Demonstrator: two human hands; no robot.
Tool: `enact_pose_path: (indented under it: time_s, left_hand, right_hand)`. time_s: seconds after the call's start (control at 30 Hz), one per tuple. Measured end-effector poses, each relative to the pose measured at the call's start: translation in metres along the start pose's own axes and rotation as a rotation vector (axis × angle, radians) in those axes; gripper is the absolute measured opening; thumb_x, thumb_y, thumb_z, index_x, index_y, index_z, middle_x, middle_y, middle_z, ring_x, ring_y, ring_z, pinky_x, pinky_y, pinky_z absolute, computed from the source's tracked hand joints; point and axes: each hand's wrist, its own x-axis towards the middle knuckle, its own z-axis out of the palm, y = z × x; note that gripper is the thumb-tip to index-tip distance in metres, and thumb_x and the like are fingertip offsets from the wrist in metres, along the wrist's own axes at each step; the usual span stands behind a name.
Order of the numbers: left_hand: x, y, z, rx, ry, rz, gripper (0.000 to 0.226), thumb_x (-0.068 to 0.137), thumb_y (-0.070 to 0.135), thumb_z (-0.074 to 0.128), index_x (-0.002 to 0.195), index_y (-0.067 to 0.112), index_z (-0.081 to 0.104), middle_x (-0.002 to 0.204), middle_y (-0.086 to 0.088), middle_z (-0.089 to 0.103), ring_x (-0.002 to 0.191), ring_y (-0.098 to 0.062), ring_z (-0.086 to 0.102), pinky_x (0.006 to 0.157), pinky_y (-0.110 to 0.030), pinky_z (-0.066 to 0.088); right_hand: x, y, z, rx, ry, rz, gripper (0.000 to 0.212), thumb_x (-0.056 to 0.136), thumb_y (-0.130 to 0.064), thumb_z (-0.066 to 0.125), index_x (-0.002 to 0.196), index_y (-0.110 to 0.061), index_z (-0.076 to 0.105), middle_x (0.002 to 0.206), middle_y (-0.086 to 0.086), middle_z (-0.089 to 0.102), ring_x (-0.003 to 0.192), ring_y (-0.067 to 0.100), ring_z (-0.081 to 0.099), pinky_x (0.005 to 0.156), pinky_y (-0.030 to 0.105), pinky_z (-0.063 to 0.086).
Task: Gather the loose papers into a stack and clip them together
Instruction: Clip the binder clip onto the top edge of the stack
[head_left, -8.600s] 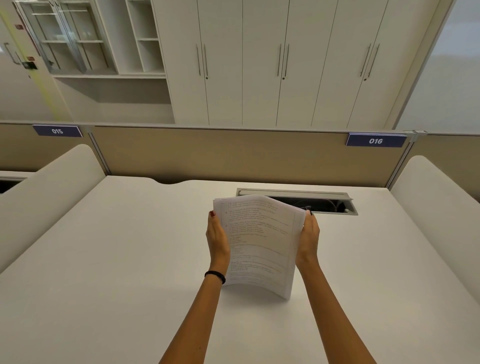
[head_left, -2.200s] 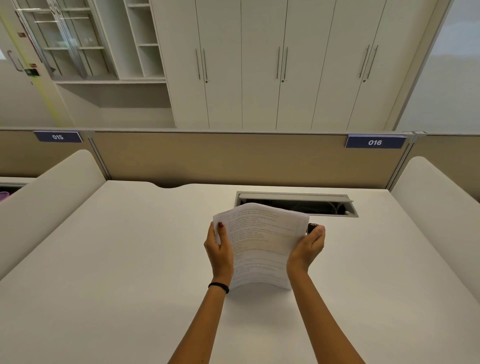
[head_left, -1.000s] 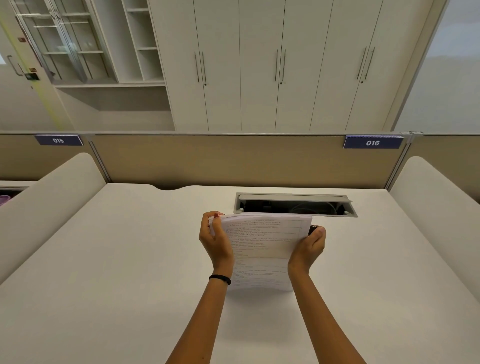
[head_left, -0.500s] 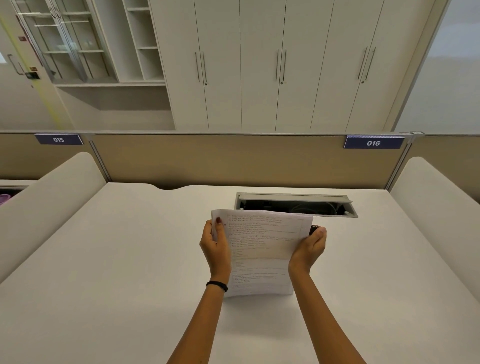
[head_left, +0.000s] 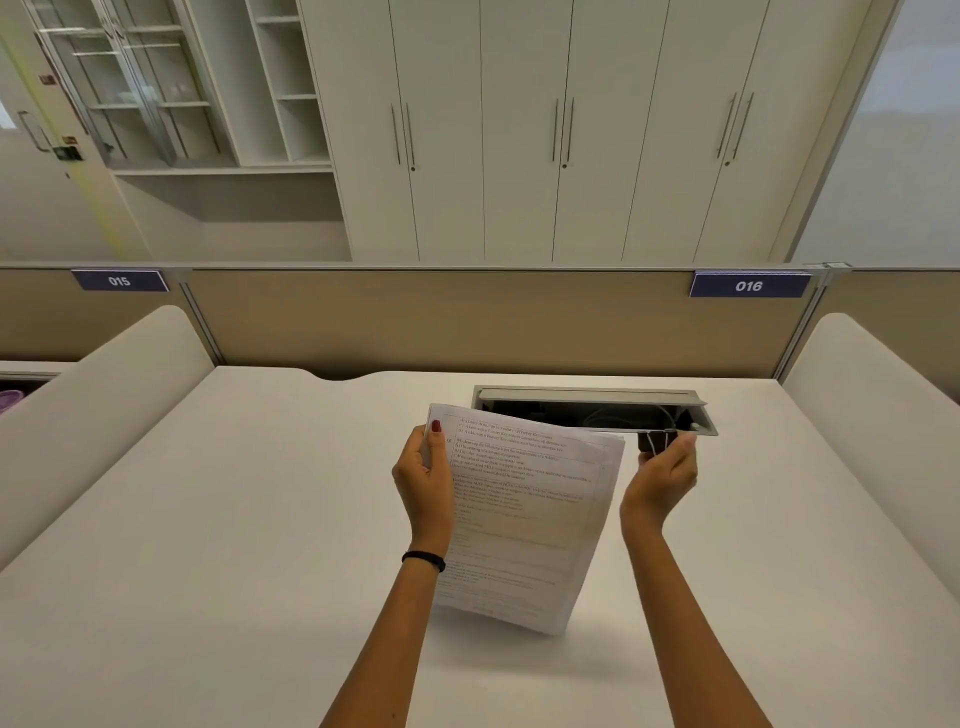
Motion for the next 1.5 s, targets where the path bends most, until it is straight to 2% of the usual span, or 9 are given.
enact_pose_path:
  time_s: [0.17, 0.33, 0.5, 0.7, 0.83, 1.0, 1.23, 1.4, 1.5]
  left_hand:
    - [0.001, -0.002, 0.001, 0.046, -0.074, 0.049, 0.023, 0.093, 0.034, 0.042, 0.088, 0.016, 0.055, 0.076, 0.009, 0.059, 0.065, -0.014, 0.061, 0.047, -0.005, 0.044]
    - [0.003, 0.003, 0.007, 0.063, -0.146, 0.130, 0.037, 0.093, 0.032, 0.043, 0.128, 0.023, 0.043, 0.092, 0.020, 0.059, 0.070, -0.014, 0.066, 0.055, -0.018, 0.056]
    - [0.000, 0.004, 0.013, 0.076, -0.214, 0.182, 0.023, 0.094, 0.033, 0.042, 0.117, 0.030, 0.041, 0.074, 0.003, 0.062, 0.058, -0.019, 0.062, 0.049, -0.024, 0.052]
    - [-0.006, 0.010, 0.018, 0.121, -0.282, 0.213, 0.019, 0.096, 0.022, 0.043, 0.100, 0.040, 0.046, 0.083, 0.016, 0.058, 0.069, -0.022, 0.062, 0.058, -0.035, 0.056]
    - [-0.010, 0.014, 0.019, 0.078, -0.271, 0.182, 0.018, 0.094, 0.027, 0.043, 0.101, 0.043, 0.046, 0.089, 0.012, 0.060, 0.071, -0.015, 0.064, 0.062, -0.035, 0.058]
    - [-0.006, 0.014, 0.014, 0.013, -0.174, 0.128, 0.033, 0.092, 0.036, 0.039, 0.121, 0.023, 0.048, 0.082, 0.011, 0.063, 0.064, -0.015, 0.063, 0.052, -0.016, 0.053]
    - [0.001, 0.008, 0.013, 0.003, -0.090, 0.133, 0.031, 0.092, 0.040, 0.037, 0.099, 0.017, 0.056, 0.078, 0.004, 0.062, 0.064, -0.015, 0.062, 0.054, -0.016, 0.050]
    - [0.000, 0.012, 0.015, -0.052, -0.027, 0.071, 0.022, 0.095, 0.030, 0.038, 0.099, 0.017, 0.055, 0.084, 0.010, 0.060, 0.069, -0.012, 0.061, 0.056, -0.008, 0.050]
    - [0.002, 0.015, 0.013, -0.067, -0.006, 0.051, 0.020, 0.096, 0.029, 0.038, 0.099, 0.018, 0.055, 0.087, 0.009, 0.061, 0.072, -0.012, 0.061, 0.057, -0.007, 0.050]
  right_hand:
    - [0.009, -0.029, 0.002, 0.044, -0.140, -0.116, 0.026, 0.088, -0.039, 0.027, 0.080, -0.029, 0.050, 0.083, 0.000, 0.054, 0.078, 0.010, 0.054, 0.064, 0.025, 0.050]
    - [0.007, -0.049, 0.012, -0.070, -0.426, -0.313, 0.028, 0.092, -0.026, 0.026, 0.075, -0.029, 0.048, 0.068, -0.005, 0.050, 0.064, 0.007, 0.052, 0.056, 0.025, 0.044]
    - [-0.002, -0.048, 0.022, -0.274, -0.696, -0.469, 0.037, 0.094, -0.026, 0.025, 0.078, -0.005, 0.051, 0.062, 0.010, 0.051, 0.060, 0.026, 0.049, 0.055, 0.040, 0.044]
    - [-0.017, -0.039, 0.031, -0.509, -0.941, -0.507, 0.033, 0.095, -0.031, 0.026, 0.081, -0.015, 0.052, 0.064, -0.001, 0.055, 0.065, 0.022, 0.059, 0.058, 0.033, 0.048]
    - [-0.022, -0.033, 0.032, -0.516, -0.887, -0.519, 0.030, 0.097, -0.026, 0.032, 0.079, -0.013, 0.053, 0.060, -0.003, 0.053, 0.054, 0.011, 0.051, 0.053, 0.016, 0.040]
    - [-0.006, -0.033, 0.019, -0.217, -0.562, -0.404, 0.014, 0.090, -0.026, 0.052, 0.089, -0.012, 0.054, 0.072, -0.009, 0.054, 0.065, 0.002, 0.054, 0.060, 0.008, 0.043]
    - [0.022, -0.012, -0.007, -0.062, -0.220, 0.005, 0.040, 0.085, -0.033, 0.061, 0.118, -0.013, 0.051, 0.104, 0.002, 0.059, 0.084, 0.015, 0.060, 0.078, 0.027, 0.051]
    - [0.023, 0.013, -0.021, -0.061, -0.223, 0.134, 0.021, 0.089, -0.029, 0.056, 0.091, -0.008, 0.055, 0.070, 0.004, 0.055, 0.060, 0.015, 0.052, 0.076, 0.035, 0.050]
    - [0.025, 0.023, -0.029, -0.071, -0.400, 0.168, 0.021, 0.088, -0.022, 0.059, 0.098, -0.004, 0.062, 0.071, 0.005, 0.055, 0.064, 0.022, 0.052, 0.068, 0.032, 0.054]
